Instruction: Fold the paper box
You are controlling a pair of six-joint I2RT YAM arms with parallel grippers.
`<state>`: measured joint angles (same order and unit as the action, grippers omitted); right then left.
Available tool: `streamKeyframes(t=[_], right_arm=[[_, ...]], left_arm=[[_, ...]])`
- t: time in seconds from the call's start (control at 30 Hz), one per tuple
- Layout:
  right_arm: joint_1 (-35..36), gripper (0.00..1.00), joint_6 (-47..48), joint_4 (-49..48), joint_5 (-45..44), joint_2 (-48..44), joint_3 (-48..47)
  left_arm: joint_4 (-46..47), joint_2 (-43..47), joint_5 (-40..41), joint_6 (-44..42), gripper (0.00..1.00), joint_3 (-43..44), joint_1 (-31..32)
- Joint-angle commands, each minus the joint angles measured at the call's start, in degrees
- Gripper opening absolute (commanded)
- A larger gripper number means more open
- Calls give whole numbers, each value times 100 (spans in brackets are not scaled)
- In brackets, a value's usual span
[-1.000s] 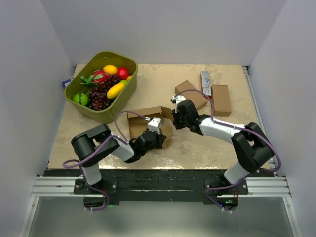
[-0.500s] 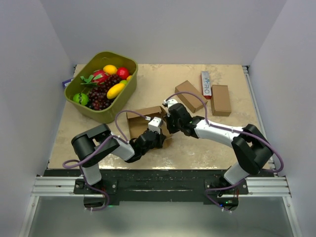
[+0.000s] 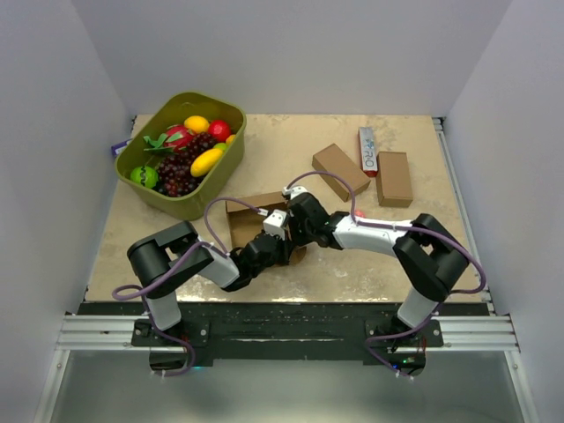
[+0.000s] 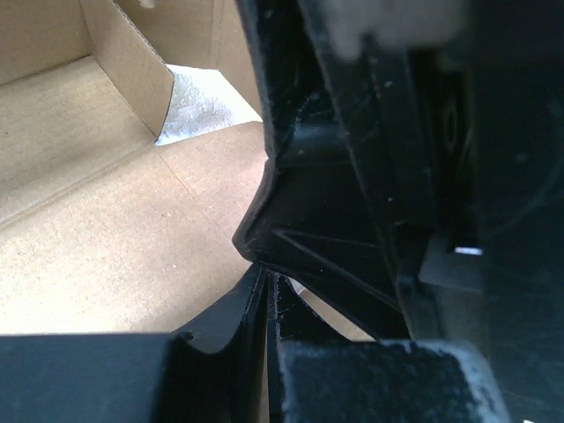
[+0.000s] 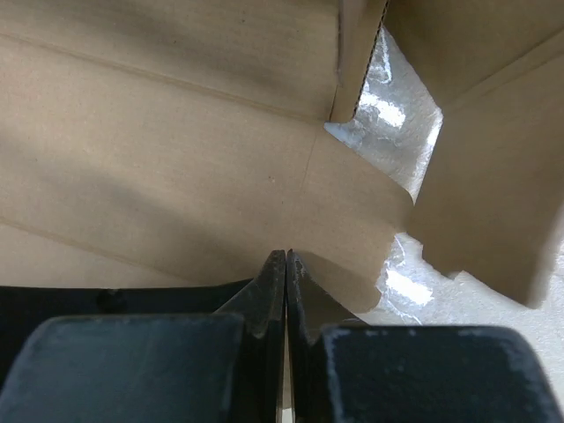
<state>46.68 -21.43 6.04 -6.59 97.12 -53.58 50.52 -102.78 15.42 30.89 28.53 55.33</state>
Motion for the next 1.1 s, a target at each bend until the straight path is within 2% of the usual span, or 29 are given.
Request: streamKeyframes(t=[0.0,0.17,0.43,0.53,0.9,1.0,1.03,1.07], right_arm=[[52,6,-212,90,-97,-211,-161],[52,30,-204,388,-246,-553,-153],[-27,53,-204,968,-738,-1414,-170],[-220,57,-72,864,-861,-1617,-144],[-423,43,420,20,-730,-1011,-258],[-431,35,622,-200,-686,-932,-267],[-423,26,675,-270,-642,-914,-275],[-422,21,762,-305,-581,-897,-276]], left_arm=[[-482,-84,101,-66,8,-181,39],[-473,-67,110,-66,8,-199,39],[-491,-22,128,-75,8,-234,39],[-499,-14,137,-66,7,-226,39],[-535,57,163,-84,7,-243,39],[-535,65,163,-84,7,-252,39],[-535,57,163,-84,7,-252,39],[-535,48,172,-84,7,-252,39]])
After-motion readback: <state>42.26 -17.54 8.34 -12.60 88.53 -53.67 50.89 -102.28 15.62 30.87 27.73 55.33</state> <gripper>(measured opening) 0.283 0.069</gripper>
